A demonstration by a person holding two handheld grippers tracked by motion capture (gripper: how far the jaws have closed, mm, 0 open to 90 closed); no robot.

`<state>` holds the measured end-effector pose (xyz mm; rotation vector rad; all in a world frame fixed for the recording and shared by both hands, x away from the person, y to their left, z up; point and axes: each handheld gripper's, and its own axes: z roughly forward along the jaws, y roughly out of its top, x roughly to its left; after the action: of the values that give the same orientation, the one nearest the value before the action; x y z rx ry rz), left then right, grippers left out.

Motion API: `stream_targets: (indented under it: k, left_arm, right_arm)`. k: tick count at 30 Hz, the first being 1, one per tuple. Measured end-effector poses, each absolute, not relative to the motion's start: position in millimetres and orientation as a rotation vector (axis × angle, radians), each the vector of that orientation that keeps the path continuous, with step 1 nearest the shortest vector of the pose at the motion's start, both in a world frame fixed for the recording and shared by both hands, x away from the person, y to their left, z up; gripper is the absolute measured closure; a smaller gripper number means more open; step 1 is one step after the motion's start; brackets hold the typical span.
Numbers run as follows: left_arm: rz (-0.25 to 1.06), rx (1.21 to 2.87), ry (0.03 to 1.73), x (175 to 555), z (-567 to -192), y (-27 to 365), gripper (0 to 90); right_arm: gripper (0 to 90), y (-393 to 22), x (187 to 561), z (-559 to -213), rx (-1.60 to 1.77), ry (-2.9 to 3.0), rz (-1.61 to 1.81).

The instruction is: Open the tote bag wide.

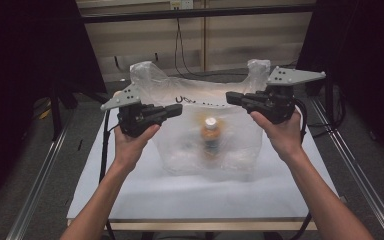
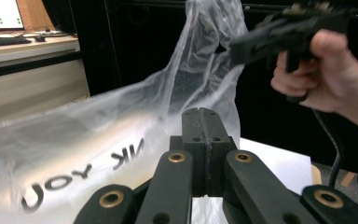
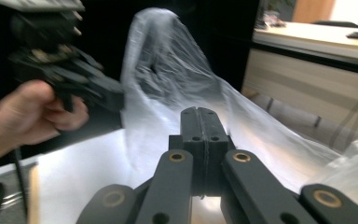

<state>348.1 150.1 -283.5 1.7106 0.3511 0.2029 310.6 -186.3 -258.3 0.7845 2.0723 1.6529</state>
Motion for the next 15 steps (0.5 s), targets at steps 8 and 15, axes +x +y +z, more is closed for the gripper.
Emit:
stream_targets:
  k: [8,15]
  left_arm:
    - [0.187,1.721,0.400,380.4,-269.1,132.7,90.0]
    - [0.165,1.790,0.477,401.4,-290.0,121.6,90.0]
  right_arm:
    - [90.0,-175.9,333.5,-265.9,0.843,2.110,1.576]
    - [90.0,-167.1,349.9,-273.5,0.887,2.131,1.516]
